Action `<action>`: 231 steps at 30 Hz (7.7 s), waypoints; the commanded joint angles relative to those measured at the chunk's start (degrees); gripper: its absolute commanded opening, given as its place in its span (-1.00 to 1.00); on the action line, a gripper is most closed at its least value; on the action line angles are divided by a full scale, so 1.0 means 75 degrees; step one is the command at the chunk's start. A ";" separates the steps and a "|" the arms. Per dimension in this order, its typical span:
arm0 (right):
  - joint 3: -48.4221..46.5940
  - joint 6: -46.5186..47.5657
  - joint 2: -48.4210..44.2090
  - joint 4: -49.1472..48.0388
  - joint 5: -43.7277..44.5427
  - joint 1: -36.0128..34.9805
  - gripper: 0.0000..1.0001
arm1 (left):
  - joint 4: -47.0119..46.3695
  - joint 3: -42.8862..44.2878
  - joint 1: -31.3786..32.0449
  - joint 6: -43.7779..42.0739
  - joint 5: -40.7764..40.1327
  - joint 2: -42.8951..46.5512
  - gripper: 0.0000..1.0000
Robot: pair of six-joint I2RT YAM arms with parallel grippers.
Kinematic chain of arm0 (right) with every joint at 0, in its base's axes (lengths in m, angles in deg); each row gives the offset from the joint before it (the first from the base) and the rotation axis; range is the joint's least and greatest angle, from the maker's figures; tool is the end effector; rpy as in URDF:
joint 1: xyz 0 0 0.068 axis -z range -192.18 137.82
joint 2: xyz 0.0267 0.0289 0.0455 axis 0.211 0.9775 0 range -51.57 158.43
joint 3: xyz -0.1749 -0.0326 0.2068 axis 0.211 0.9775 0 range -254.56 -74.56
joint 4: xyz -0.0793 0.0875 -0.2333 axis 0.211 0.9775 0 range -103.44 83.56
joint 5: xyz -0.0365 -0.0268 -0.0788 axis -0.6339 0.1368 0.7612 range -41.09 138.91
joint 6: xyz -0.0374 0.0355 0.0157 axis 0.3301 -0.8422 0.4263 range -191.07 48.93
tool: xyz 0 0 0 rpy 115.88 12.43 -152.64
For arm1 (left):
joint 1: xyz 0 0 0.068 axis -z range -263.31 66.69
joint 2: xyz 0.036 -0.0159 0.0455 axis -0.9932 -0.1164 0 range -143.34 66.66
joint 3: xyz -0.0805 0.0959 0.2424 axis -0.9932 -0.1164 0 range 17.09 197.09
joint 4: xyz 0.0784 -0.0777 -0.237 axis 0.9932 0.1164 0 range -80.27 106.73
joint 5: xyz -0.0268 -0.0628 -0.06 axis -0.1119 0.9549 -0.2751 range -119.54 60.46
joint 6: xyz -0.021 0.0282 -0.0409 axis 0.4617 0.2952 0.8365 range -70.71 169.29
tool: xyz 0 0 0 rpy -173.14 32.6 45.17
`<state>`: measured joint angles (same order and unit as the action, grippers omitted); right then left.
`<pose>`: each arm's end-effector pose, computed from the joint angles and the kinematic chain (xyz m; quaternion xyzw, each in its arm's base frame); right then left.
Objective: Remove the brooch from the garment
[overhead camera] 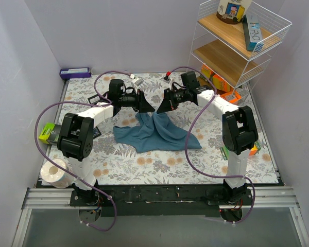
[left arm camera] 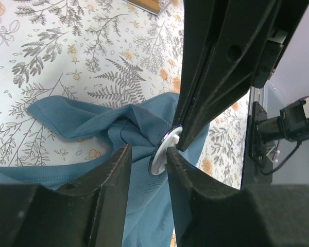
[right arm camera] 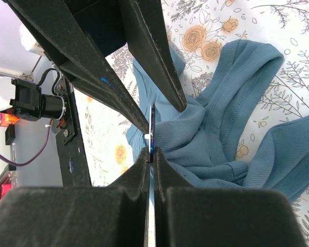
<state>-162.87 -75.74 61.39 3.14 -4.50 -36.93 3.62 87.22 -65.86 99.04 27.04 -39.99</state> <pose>0.3897 0.2111 0.2462 -0.3244 0.7689 0.4895 0.2528 0.3811 -0.1510 0.2214 0.0136 0.7995 -0.5847 0.1368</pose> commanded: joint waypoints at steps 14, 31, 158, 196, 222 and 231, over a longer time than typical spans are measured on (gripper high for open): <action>-0.0073 -0.0069 -0.0367 -0.0288 -0.0192 0.0043 -0.97 | -0.1071 -0.0175 -0.0241 0.1005 0.2007 -0.0170 -0.31; -0.0084 -0.0046 -0.0355 -0.0289 -0.0285 -0.0028 -0.97 | -0.1248 0.0025 -0.0018 0.1533 0.1293 -0.0510 -0.37; -0.1313 0.2516 -0.0403 0.2473 -0.1387 -0.0262 -0.97 | -0.0688 -0.0396 -0.0733 0.0751 0.2886 0.1211 0.04; -0.3235 0.7067 0.0394 0.6355 -0.1586 -0.0251 -0.97 | 0.1154 -0.0198 -0.0311 -0.1970 0.1128 0.2021 0.17; -0.3131 0.6493 0.0512 0.5946 -0.1715 -0.0262 -0.97 | 0.0908 0.0353 -0.0159 -0.1267 0.2851 0.0732 -0.34; -0.3084 0.6353 0.0477 0.5852 -0.1703 -0.0274 -0.97 | 0.0943 0.0306 -0.0042 -0.1173 0.2804 0.0626 -0.46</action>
<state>-185.12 -27.41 65.59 48.01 -15.10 -38.84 10.00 88.07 -66.67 90.28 47.81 -35.51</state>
